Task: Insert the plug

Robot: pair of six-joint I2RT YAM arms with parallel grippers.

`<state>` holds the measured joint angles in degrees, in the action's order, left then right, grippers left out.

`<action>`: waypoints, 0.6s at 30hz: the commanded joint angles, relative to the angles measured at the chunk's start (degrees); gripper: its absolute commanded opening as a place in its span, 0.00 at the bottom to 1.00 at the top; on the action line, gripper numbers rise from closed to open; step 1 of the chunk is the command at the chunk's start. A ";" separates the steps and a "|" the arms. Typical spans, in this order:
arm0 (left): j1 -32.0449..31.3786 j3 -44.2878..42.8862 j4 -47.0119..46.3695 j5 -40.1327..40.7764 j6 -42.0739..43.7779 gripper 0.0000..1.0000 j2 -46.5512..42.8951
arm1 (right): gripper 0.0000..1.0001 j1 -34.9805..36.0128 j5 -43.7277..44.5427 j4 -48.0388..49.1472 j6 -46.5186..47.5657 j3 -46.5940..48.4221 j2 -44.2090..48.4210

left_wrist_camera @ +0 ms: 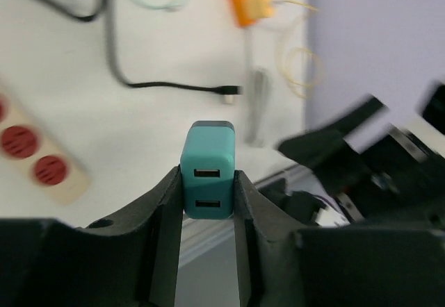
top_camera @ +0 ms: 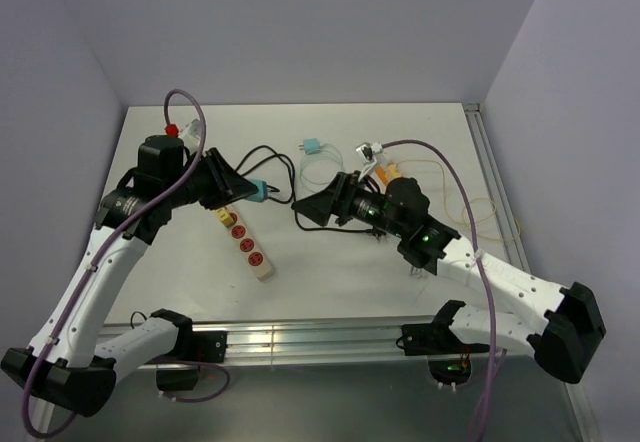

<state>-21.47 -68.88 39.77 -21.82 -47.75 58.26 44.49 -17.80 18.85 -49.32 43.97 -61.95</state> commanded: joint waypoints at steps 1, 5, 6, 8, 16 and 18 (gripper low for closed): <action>3.97 -0.13 10.86 5.90 5.47 0.00 1.77 | 1.00 0.33 4.53 -7.77 11.86 -3.97 2.98; 4.42 2.34 12.44 9.34 4.07 0.00 3.17 | 0.95 5.24 8.99 -13.47 17.67 -2.75 -2.63; 4.51 2.87 12.26 9.95 3.63 0.00 3.18 | 0.94 7.34 14.15 -14.45 19.59 -1.27 -4.04; 4.60 2.97 13.40 12.40 2.84 0.00 3.88 | 0.94 13.06 17.44 -15.07 20.58 -0.11 -7.99; 4.69 6.20 15.43 17.87 0.82 0.00 4.93 | 0.93 19.75 17.27 -6.46 26.54 1.29 -21.69; 4.69 7.44 14.20 17.78 0.11 0.00 5.20 | 0.93 21.68 20.34 -5.15 28.39 2.70 -24.17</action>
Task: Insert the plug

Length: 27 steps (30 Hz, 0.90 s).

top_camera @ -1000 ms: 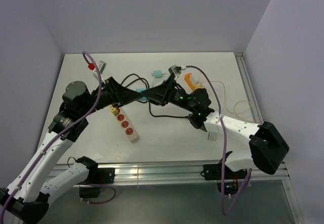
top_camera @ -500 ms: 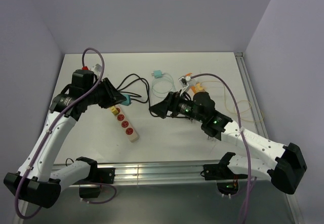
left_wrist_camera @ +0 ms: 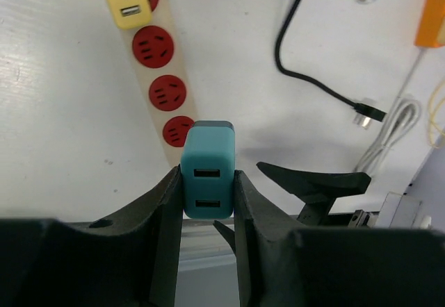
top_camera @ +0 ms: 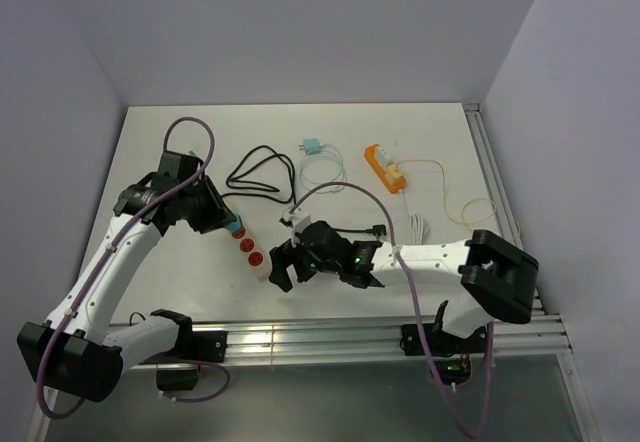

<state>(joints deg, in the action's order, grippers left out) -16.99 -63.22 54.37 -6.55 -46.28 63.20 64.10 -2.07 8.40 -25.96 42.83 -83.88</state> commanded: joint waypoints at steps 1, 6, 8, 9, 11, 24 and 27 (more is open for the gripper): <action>0.21 2.66 -0.75 2.76 -1.88 0.00 0.61 | 0.93 2.61 5.14 7.31 5.39 3.93 -4.52; 0.29 3.19 -0.58 4.44 -3.02 0.00 2.54 | 0.94 4.72 8.66 11.28 8.19 6.38 -10.33; 0.21 3.63 -0.67 4.70 -3.46 0.00 2.89 | 0.94 5.34 9.01 12.16 9.16 7.44 -12.71; 0.21 3.63 -0.49 4.70 -3.55 0.00 3.07 | 0.94 5.69 10.05 12.08 9.78 8.66 -13.41; 0.21 3.63 -0.49 4.61 -3.81 0.00 3.51 | 0.94 6.22 10.94 11.81 9.96 9.99 -15.52; 0.21 1.70 1.79 6.11 -5.40 0.00 7.64 | 0.67 6.92 17.01 7.85 8.38 15.44 -23.00; 0.21 1.61 2.06 6.11 -5.75 0.00 8.95 | 0.54 7.01 17.01 7.51 7.85 15.88 -24.31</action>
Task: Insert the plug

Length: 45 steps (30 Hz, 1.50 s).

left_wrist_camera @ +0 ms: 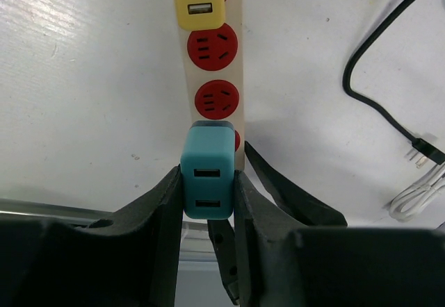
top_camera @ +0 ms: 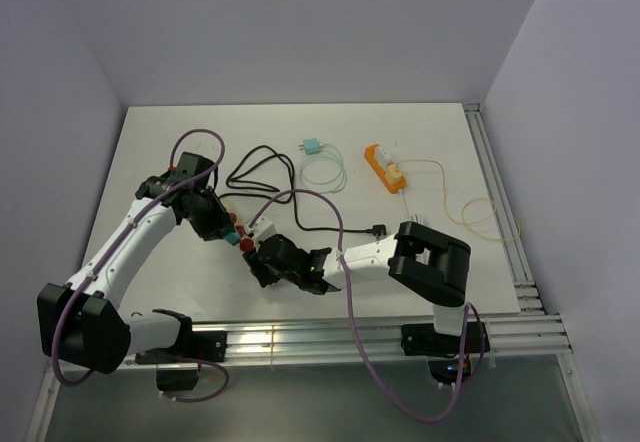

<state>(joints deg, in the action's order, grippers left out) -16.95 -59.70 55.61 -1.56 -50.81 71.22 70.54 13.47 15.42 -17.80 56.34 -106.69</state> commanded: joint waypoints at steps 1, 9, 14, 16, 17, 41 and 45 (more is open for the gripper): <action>0.16 -1.82 0.72 1.04 -0.96 0.00 1.29 | 0.53 0.47 1.29 0.31 -0.39 2.55 -1.85; 0.16 -3.49 1.77 3.84 -1.57 0.00 6.29 | 0.00 0.47 1.38 -1.09 -2.94 2.90 -3.43; 0.25 -4.72 1.34 4.46 -2.45 0.00 8.40 | 0.00 0.47 1.11 -0.39 -4.60 1.68 -3.70; 0.25 -5.16 0.64 4.55 -2.89 0.00 8.93 | 0.00 0.47 1.03 0.22 -5.14 0.89 -3.61; 0.25 -5.42 0.20 4.38 -2.81 0.00 9.28 | 0.00 0.47 0.85 0.49 -5.22 0.79 -3.52; 0.16 -2.44 -8.94 12.55 -0.26 0.00 11.57 | 0.00 0.47 -2.49 3.92 -6.89 -1.84 -2.55; -0.01 -1.56 -9.30 13.25 -0.52 0.00 11.66 | 0.00 0.47 -2.58 4.00 -6.89 -1.93 -2.38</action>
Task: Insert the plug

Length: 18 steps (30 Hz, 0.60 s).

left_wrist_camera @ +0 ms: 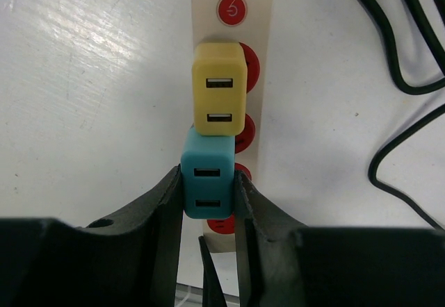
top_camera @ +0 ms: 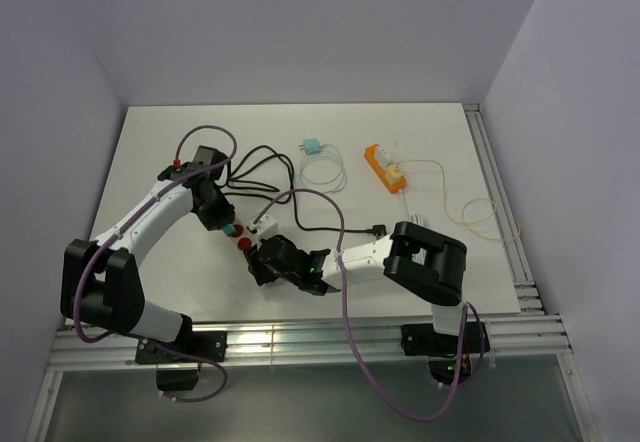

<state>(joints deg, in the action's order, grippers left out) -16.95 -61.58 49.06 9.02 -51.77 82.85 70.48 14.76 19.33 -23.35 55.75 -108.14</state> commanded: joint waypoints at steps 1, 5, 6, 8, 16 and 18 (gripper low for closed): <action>-0.01 0.41 -2.74 3.11 0.44 0.00 -0.05 | 0.00 0.54 -3.87 0.27 -1.34 -1.52 -0.85; -0.28 1.11 -3.44 3.38 0.70 0.00 0.38 | 0.00 0.45 -4.13 0.18 -1.26 -1.34 -0.93; -0.36 1.29 -3.62 3.29 0.88 0.00 0.56 | 0.00 0.54 -4.13 0.09 -1.17 -1.17 -0.94; -0.54 1.99 -4.32 2.94 0.88 0.00 0.65 | 0.00 0.54 -4.22 0.35 -1.17 -1.17 -1.02; -2.47 0.86 -3.36 6.09 -0.70 0.00 -0.67 | 0.00 0.45 -4.31 0.27 -1.34 -1.34 -1.20; -3.44 0.24 -2.83 6.63 -1.05 0.00 -0.93 | 0.00 0.54 -4.31 0.44 -1.43 -1.34 -1.29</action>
<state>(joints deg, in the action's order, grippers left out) -19.14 -60.38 47.62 11.97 -51.96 82.98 70.30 14.37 19.90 -23.62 55.44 -108.14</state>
